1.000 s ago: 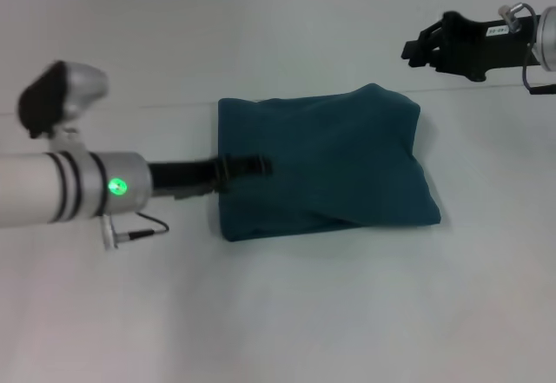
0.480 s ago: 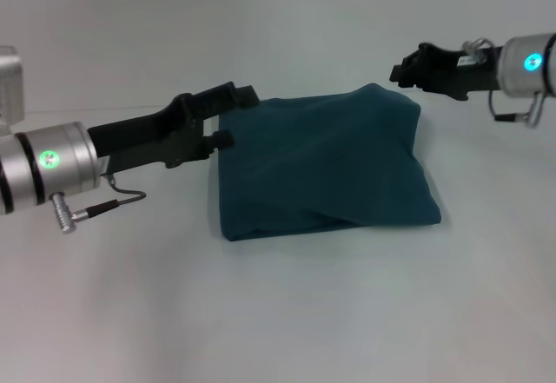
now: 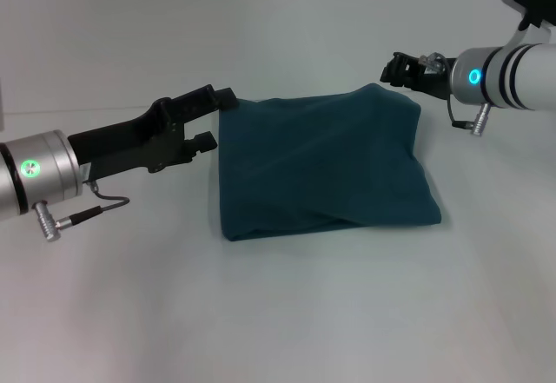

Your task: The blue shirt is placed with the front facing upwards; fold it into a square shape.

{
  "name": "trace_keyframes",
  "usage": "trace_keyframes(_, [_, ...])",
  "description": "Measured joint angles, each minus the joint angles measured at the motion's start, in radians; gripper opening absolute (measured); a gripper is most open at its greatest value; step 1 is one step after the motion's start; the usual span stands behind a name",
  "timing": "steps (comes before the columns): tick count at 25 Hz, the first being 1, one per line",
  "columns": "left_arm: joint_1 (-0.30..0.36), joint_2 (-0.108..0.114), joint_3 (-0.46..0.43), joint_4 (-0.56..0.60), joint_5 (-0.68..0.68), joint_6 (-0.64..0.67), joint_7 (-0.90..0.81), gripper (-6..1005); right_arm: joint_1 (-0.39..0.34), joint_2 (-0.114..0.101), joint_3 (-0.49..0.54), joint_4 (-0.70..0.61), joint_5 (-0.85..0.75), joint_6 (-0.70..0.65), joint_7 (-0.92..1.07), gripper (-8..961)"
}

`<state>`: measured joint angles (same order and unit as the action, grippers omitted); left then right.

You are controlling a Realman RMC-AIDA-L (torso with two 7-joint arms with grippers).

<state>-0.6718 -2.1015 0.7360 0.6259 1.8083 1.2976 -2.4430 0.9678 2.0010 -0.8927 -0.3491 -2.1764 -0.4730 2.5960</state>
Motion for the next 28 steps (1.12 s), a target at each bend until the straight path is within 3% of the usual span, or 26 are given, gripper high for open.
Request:
trace_keyframes(3, [0.001, -0.004, 0.000, 0.000, -0.005, -0.008, 0.010, 949, 0.003, 0.016, -0.008, 0.005, 0.000, 0.057, -0.034, 150])
trace_keyframes(4, [-0.001, -0.009, -0.001, 0.000, -0.008, -0.019, 0.012, 948, 0.021, 0.035, -0.056, 0.061, -0.001, 0.182, -0.113, 151])
trace_keyframes(8, [-0.003, -0.014, -0.001, 0.000, -0.008, -0.028, 0.013, 948, 0.027, 0.041, -0.105, 0.091, -0.005, 0.239, -0.152, 151])
trace_keyframes(23, [-0.009, -0.030, 0.007, -0.007, -0.037, -0.080, 0.042, 949, 0.029, 0.009, -0.126, 0.133, -0.245, 0.178, -0.068, 152])
trace_keyframes(24, [-0.002, -0.028, 0.002, -0.008, -0.037, -0.075, 0.046, 949, -0.031, 0.043, -0.116, -0.035, -0.260, 0.105, 0.010, 152])
trace_keyframes(28, [0.001, -0.027, 0.002, -0.008, -0.037, -0.077, 0.046, 948, -0.028, 0.057, -0.116, -0.041, -0.251, 0.099, 0.010, 152])
